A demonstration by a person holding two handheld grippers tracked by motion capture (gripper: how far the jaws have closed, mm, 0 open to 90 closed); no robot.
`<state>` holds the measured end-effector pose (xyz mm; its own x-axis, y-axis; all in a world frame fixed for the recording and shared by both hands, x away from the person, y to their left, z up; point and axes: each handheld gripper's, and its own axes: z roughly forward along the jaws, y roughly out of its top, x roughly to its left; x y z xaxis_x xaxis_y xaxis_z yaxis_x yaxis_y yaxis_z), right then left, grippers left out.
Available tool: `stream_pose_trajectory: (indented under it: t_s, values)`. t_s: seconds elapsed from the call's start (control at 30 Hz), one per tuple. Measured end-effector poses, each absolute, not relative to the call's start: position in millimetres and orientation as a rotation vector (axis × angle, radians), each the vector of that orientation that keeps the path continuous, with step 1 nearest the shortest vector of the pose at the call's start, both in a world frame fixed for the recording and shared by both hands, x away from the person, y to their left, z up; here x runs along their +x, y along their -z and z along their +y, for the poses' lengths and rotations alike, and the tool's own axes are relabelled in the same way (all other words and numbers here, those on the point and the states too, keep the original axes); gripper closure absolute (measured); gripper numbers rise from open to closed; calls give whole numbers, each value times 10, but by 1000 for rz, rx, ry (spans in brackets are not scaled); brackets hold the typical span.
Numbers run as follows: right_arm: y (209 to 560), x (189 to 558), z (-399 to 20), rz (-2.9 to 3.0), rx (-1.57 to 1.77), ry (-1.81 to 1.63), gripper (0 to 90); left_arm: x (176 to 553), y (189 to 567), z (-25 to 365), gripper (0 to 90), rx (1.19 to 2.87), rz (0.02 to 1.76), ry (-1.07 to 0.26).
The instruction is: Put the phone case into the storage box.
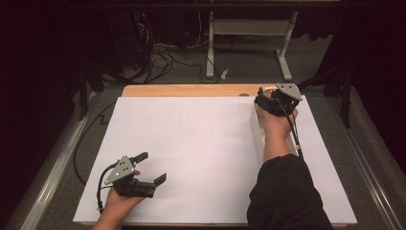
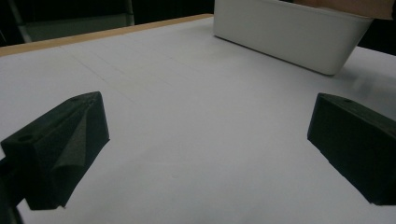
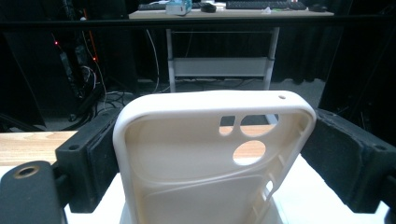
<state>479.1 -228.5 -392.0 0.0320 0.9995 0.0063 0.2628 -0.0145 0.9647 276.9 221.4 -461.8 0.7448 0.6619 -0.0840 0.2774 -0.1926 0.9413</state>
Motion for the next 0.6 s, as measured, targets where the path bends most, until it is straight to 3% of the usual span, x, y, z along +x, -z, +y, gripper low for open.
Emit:
stream_pose_trajectory:
  t_s: [0.6]
  values:
    - [3953,4862,-2228,1355,1394,-1056,107,2769,4619,2219,2,1777,739,-405]
